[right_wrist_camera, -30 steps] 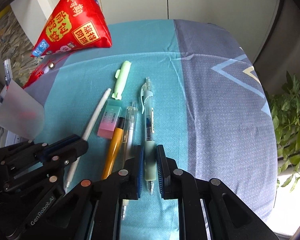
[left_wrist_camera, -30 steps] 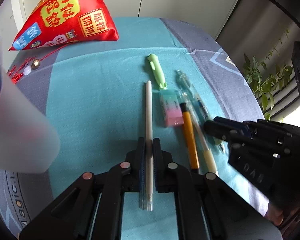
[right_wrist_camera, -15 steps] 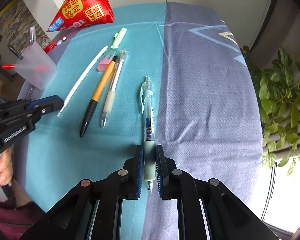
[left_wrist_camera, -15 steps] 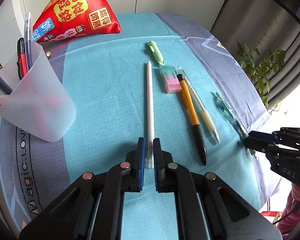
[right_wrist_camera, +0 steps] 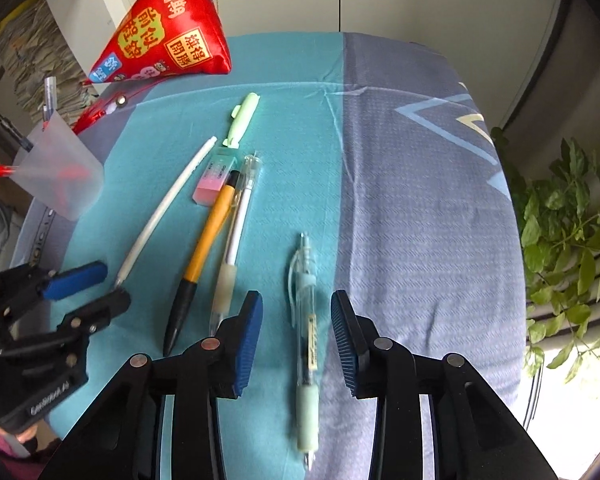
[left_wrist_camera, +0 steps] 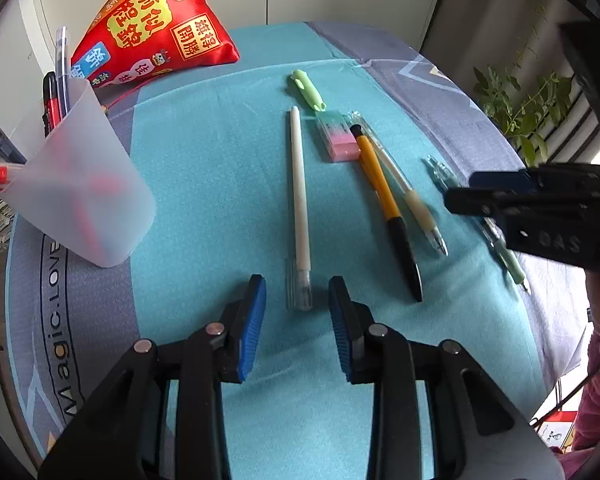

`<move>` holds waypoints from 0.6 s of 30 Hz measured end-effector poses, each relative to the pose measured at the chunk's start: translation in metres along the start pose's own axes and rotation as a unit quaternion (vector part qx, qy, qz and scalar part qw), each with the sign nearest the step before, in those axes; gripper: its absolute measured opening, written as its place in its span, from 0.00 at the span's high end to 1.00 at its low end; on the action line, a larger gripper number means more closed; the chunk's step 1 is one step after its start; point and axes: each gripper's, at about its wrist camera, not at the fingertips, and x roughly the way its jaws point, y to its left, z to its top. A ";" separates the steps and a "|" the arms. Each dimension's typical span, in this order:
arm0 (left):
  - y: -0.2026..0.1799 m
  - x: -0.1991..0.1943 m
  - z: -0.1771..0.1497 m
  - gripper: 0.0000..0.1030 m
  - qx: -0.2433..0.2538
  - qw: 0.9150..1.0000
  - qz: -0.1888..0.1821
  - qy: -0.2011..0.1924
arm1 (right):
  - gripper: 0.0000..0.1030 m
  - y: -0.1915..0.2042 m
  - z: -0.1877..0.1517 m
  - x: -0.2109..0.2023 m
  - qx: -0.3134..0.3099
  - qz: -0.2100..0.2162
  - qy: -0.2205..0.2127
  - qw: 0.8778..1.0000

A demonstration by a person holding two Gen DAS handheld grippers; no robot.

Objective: Organize stationery

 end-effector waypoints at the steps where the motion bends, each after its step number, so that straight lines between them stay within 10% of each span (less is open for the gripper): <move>1: 0.000 0.000 0.000 0.73 0.001 1.000 0.000 -0.002 | 0.65 0.001 0.003 0.004 0.000 -0.005 0.003 1.000; 4: 0.002 0.001 -0.001 0.91 0.003 1.000 0.000 -0.006 | 0.66 0.000 0.009 0.010 0.003 -0.017 0.011 1.000; 18: 0.015 -0.051 0.013 0.92 -0.029 0.996 -0.042 -0.067 | 0.84 -0.004 0.011 -0.006 0.014 -0.014 -0.023 1.000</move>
